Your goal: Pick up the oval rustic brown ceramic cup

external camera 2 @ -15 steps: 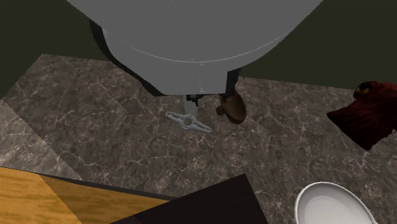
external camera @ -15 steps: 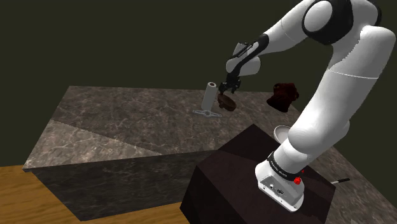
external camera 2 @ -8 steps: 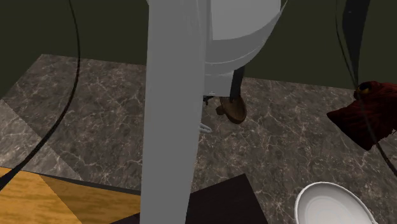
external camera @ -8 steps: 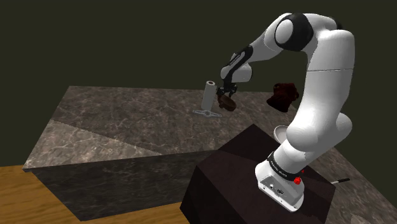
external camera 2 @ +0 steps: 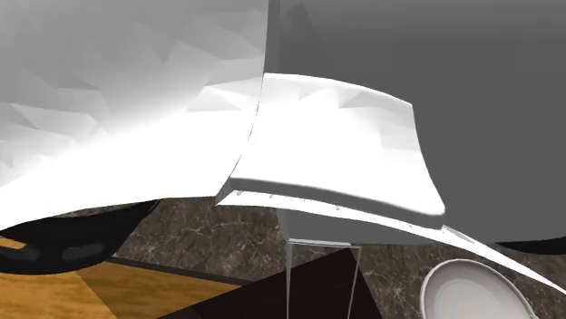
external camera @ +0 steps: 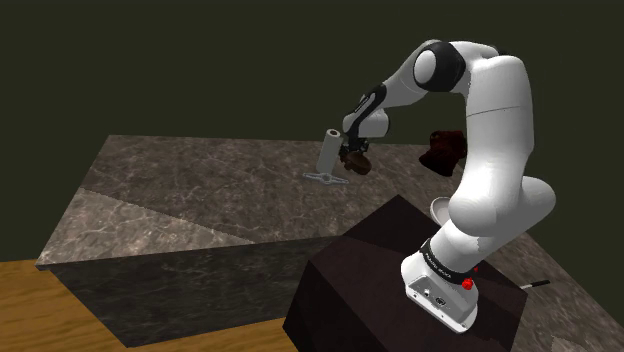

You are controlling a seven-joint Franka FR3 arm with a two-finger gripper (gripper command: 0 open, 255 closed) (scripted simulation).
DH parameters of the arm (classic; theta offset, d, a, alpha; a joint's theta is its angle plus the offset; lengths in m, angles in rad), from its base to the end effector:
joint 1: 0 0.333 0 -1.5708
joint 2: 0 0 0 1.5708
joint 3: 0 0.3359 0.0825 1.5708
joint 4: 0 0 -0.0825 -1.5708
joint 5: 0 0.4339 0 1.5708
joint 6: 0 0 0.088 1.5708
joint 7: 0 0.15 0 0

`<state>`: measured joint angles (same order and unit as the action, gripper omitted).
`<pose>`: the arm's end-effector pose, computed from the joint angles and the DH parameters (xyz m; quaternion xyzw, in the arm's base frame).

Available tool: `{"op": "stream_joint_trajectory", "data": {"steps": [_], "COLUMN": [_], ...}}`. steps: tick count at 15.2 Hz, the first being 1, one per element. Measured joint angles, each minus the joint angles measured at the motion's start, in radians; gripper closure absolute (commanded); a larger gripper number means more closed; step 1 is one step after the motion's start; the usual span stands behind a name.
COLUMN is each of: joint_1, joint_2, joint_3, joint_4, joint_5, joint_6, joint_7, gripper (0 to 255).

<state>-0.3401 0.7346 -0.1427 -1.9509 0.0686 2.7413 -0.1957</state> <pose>0.5726 -0.3075 0.0337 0.9870 -0.1542 0.0197 0.0417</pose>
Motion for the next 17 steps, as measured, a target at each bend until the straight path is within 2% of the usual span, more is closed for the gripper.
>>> {"op": "stream_joint_trajectory", "data": {"steps": [3,4,17], "joint_1": [-0.008,-0.008,-0.004], "joint_2": [0.037,0.043,0.022], "joint_3": [0.005,0.006,0.003], "joint_4": [0.017,0.02,0.009], "joint_5": [0.004,0.004,0.002], "joint_6": [0.02,0.023,0.013], "joint_7": [-0.004,-0.004,-0.001], "gripper": [0,255,255]}}
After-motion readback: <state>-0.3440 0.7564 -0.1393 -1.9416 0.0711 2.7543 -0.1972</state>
